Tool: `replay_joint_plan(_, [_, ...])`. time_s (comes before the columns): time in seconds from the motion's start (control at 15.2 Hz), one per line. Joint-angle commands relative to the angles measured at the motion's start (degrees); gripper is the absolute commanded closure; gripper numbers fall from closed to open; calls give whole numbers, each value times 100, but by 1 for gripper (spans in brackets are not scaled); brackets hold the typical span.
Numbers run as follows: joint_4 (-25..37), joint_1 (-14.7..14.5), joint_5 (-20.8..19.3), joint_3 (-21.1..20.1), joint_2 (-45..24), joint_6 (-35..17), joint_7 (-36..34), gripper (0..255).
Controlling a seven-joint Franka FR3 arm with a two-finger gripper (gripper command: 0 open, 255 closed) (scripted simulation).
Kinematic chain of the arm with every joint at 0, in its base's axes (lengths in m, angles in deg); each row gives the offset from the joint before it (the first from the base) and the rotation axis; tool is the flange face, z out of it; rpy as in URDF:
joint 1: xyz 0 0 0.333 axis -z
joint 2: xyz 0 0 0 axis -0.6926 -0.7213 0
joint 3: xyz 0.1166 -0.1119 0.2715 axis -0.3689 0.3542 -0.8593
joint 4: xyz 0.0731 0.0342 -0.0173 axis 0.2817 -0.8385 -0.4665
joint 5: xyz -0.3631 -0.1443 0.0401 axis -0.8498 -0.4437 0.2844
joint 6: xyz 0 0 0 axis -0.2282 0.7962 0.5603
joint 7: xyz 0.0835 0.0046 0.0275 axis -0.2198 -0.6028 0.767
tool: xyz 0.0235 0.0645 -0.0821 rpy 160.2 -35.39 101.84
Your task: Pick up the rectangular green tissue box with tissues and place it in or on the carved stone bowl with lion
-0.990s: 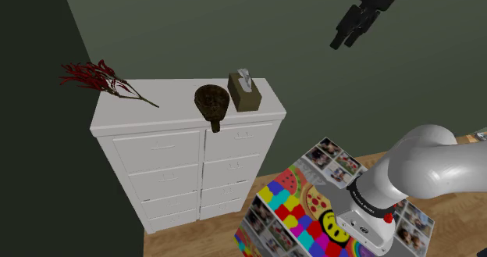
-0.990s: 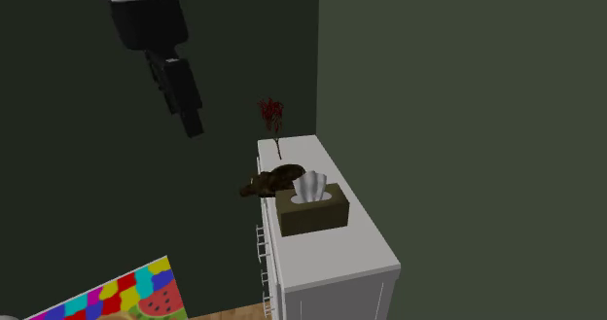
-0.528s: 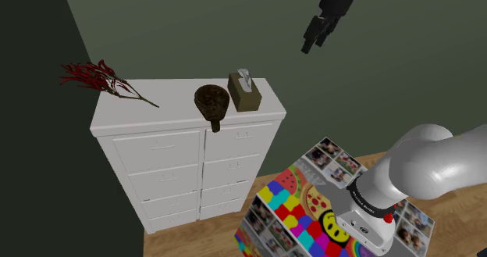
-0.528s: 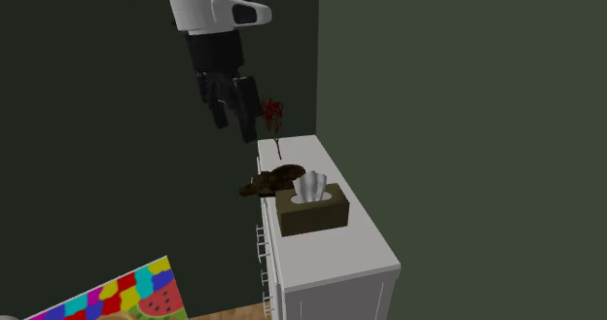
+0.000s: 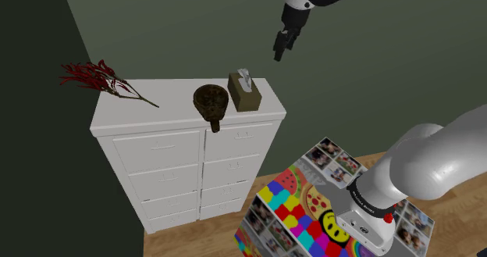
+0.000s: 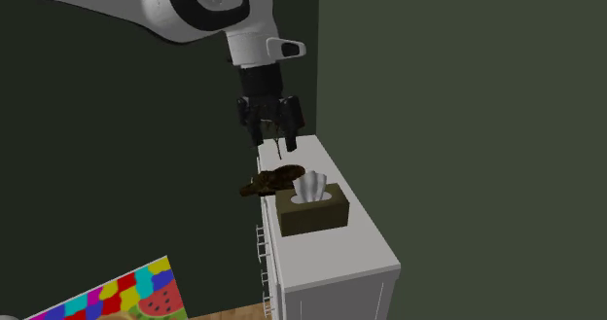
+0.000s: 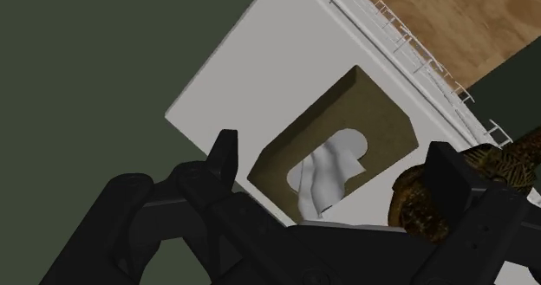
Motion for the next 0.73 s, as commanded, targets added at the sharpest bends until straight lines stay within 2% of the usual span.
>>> replay_joint_plan(0.0, [264, -30, -213, -91, -478, -149, 26, 0])
replay_joint_plan(0.66, [1702, -288, -1462, -357, -2686, -500, 72, 0])
